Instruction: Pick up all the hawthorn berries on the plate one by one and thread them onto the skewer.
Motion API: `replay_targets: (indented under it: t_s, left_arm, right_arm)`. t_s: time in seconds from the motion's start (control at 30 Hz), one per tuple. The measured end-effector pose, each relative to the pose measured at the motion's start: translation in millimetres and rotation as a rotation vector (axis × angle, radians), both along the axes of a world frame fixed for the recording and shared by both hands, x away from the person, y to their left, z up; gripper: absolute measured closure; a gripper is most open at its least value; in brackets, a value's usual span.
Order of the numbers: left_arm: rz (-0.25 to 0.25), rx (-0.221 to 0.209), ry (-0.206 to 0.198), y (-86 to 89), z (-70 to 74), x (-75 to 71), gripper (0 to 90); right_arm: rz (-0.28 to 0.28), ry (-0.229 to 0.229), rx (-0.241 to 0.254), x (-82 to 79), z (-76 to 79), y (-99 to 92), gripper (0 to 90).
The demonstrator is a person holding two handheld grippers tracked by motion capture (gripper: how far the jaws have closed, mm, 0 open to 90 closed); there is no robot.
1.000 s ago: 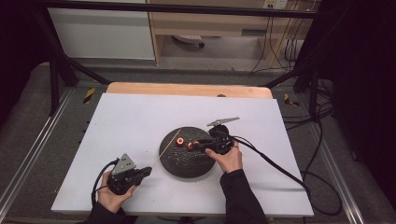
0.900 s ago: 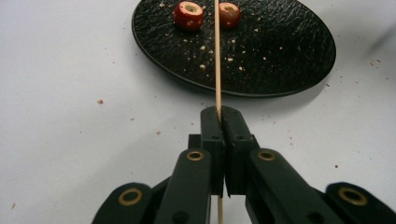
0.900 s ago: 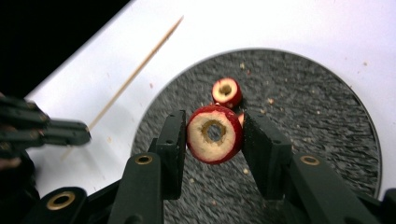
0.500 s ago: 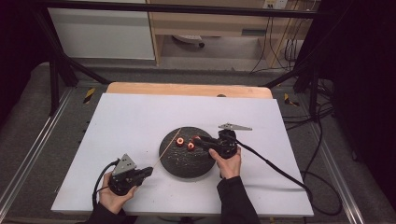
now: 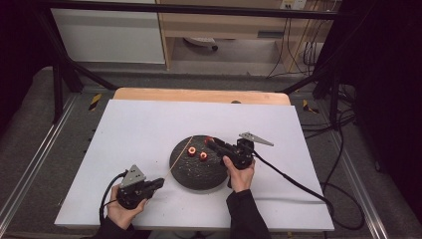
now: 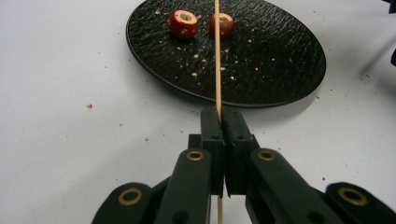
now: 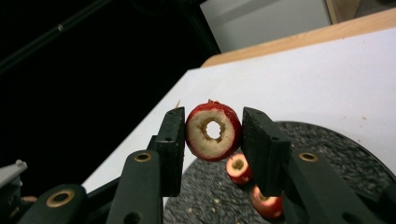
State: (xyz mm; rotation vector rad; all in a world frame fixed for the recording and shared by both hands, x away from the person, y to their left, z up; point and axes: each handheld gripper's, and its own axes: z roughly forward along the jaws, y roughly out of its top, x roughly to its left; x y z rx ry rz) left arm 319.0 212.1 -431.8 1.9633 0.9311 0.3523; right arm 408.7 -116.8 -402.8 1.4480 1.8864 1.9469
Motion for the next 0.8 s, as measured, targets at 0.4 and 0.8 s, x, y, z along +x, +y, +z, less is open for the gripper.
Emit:
replay_targets:
  t_s: [0.4, 0.8]
  left_arm:
    - [-0.001, -0.01, -0.004, -6.8, 0.1, -1.4, 88.1]
    - [0.003, -0.039, -0.001, -17.4, 1.2, -3.3, 88.1]
  right_arm:
    - [-0.049, -0.025, 0.094, 2.4, 1.6, 1.5, 61.1]
    - [-0.093, -0.056, 0.174, 7.2, 4.0, 0.8, 61.2]
